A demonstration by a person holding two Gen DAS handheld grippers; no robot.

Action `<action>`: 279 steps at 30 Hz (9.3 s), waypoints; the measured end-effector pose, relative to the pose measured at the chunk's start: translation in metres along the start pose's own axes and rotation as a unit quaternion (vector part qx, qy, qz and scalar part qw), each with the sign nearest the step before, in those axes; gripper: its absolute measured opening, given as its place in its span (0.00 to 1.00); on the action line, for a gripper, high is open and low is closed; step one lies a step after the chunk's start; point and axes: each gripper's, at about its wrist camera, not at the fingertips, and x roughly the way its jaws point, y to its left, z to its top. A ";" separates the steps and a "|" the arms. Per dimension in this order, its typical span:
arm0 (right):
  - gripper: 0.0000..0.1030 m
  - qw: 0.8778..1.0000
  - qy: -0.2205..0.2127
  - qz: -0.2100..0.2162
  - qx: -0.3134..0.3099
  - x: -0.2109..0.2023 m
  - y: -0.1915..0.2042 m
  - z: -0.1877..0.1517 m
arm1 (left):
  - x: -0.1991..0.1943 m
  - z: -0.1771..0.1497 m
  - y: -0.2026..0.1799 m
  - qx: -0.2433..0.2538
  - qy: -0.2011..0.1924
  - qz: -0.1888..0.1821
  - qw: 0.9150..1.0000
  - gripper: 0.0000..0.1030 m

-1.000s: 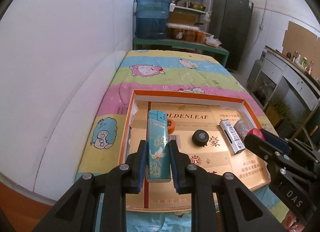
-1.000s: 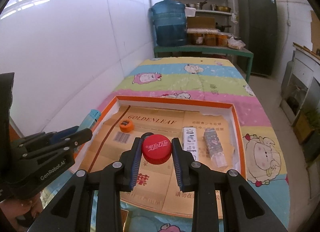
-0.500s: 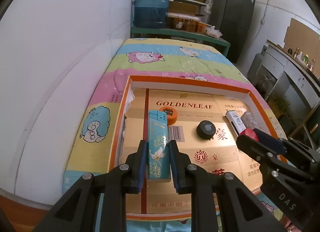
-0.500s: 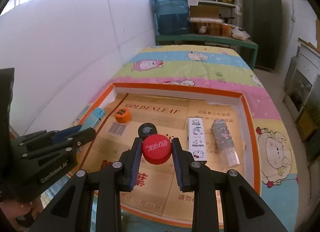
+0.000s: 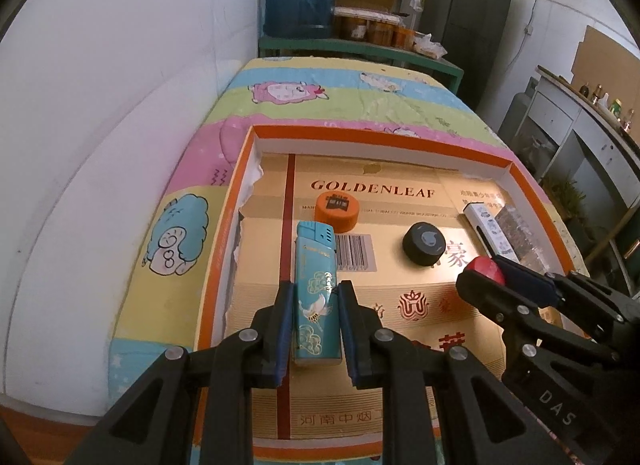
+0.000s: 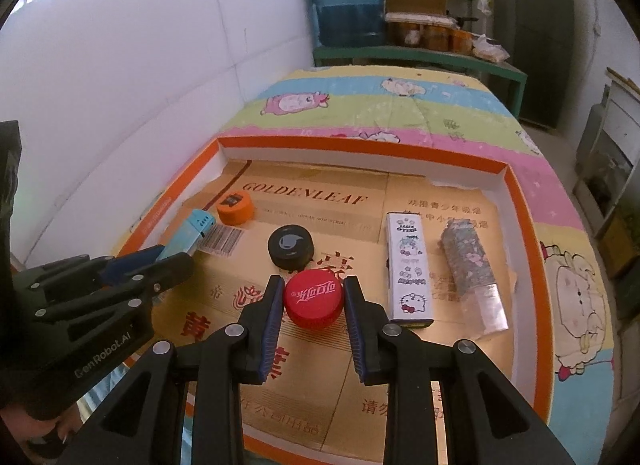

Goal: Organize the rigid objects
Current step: 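Lower the blue lighter with left tool while right tool lowers the red cap into the tray, then open left gripper to release the lighter while right gripper releases the red cap, then withdraw both open tools from the tray back over the quilt items, then close right gripper on the blue cap while left tool approaches the gold box, then grasp the gold rectangular box with the left gripper, then carry the gold box with left tool while right tool carries the blue cap to the tray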

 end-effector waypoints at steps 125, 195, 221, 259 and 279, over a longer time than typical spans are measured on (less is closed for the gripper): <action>0.49 0.995 -0.055 -0.077 0.023 -0.179 0.019 -0.124 | -0.157 -0.112 -0.027 0.032 -0.084 -0.052 0.995 0.55; 0.30 1.000 -0.017 -0.014 0.021 -0.119 -0.004 -0.161 | -0.068 -0.087 -0.070 0.021 -0.007 -0.056 0.998 0.18; 0.29 0.996 -0.058 -0.062 0.001 -0.140 0.003 -0.119 | -0.111 -0.067 -0.037 0.012 -0.057 -0.074 0.996 0.18; 0.30 0.994 -0.096 -0.047 -0.008 -0.123 -0.013 -0.034 | -0.082 0.008 -0.039 0.007 -0.066 -0.078 0.995 0.18; 0.29 0.997 -0.068 -0.036 0.012 -0.082 -0.036 -0.033 | -0.039 0.012 -0.043 0.009 -0.034 -0.065 0.997 0.18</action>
